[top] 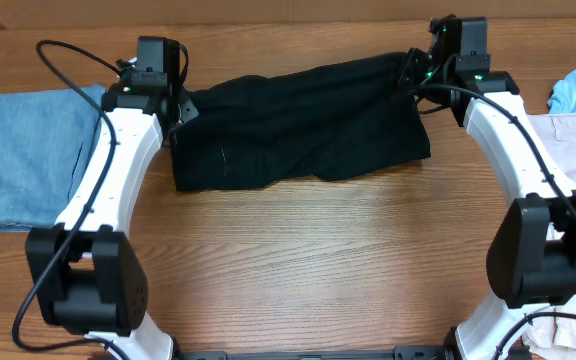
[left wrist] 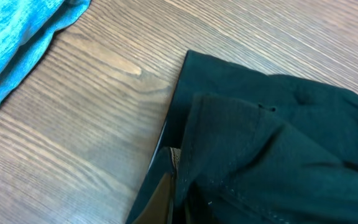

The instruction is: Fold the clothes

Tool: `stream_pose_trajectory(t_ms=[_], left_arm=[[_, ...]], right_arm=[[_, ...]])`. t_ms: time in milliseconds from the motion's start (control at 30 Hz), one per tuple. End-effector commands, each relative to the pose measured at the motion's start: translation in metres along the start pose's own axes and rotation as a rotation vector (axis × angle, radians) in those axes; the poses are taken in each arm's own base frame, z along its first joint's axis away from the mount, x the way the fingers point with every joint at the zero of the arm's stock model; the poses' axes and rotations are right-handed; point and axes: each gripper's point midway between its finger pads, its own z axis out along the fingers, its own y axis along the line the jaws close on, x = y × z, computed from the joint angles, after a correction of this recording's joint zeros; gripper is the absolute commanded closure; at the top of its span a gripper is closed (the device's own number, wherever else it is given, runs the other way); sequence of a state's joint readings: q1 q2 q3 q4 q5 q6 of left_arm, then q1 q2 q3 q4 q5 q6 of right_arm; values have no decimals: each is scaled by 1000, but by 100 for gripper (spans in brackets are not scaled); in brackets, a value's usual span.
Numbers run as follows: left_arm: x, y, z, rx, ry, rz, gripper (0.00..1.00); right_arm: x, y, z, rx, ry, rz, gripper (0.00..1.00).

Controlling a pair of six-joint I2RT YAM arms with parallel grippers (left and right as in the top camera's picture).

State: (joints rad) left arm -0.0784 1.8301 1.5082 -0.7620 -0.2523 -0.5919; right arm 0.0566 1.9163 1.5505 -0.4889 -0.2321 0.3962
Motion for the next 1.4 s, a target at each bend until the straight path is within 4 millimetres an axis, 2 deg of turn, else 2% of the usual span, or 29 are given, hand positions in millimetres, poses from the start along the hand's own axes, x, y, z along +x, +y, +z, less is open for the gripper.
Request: stream_pose_trajectory(t_ms=[0, 167, 267, 367, 400, 433, 467, 500, 567, 600, 667, 700, 767, 800, 833, 867, 900, 967, 1067, 1200, 1267, 1367], left_arm=[[-12, 9, 21, -83, -49, 3, 96], [-21, 1, 48, -87, -104, -11, 96], [-25, -1, 62, -98, -132, -16, 96], [-28, -5, 74, -88, -149, -14, 92], [-30, -5, 75, -85, -156, -18, 87], [-33, -7, 75, -77, -168, -12, 69], [-37, -12, 74, -54, -180, 21, 40], [-41, -18, 73, -34, -189, 61, 23], [-60, -27, 55, -14, -220, 97, 5], [-72, -31, 41, -1, -231, 92, 1], [-94, -58, -10, 143, -218, 99, 1], [-96, -77, -37, 256, -184, 120, 11], [-81, -101, -58, 400, -99, 174, 53], [-61, -112, -63, 461, -19, 201, 82], [-50, -114, -63, 471, 15, 222, 91], [-35, -113, -61, 458, 61, 259, 96], [-23, -116, -57, 451, 90, 297, 96], [3, -132, -48, 452, 138, 362, 96], [41, -155, -28, 450, 208, 438, 96], [81, -157, 17, 394, 327, 471, 96], [87, -156, 39, 363, 336, 470, 96], [73, -148, 67, 265, 255, 469, 96]], right_arm=[[-5, -1, 19, 0, -22, -10, 96], [-9, 2, 69, -48, -92, -49, 96], [-15, 6, 81, -76, -137, -65, 96], [-17, -3, 92, -46, -167, -65, 96], [-19, -6, 93, -29, -179, -64, 95], [-22, -6, 94, -27, -195, -65, 91], [-26, -4, 94, -36, -211, -69, 74], [-29, -2, 93, -44, -226, -73, 45], [-43, 8, 88, -83, -279, -99, 0], [-50, 13, 84, -103, -286, -133, 0], [-63, 35, 70, -173, -255, -203, 0], [-68, 53, 56, -204, -192, -232, 0], [-66, 60, 39, -175, -101, -210, 0], [-57, 58, 28, -140, -19, -184, 7], [-48, 55, 22, -116, 34, -166, 24], [-37, 47, 19, -86, 92, -144, 69], [-27, 41, 17, -65, 137, -127, 96], [-7, 30, 21, -34, 211, -103, 96], [11, 25, 30, -22, 256, -99, 96], [29, 14, 48, 0, 313, -84, 96], [37, 12, 59, 3, 333, -85, 96], [49, 11, 73, 5, 356, -90, 96]])
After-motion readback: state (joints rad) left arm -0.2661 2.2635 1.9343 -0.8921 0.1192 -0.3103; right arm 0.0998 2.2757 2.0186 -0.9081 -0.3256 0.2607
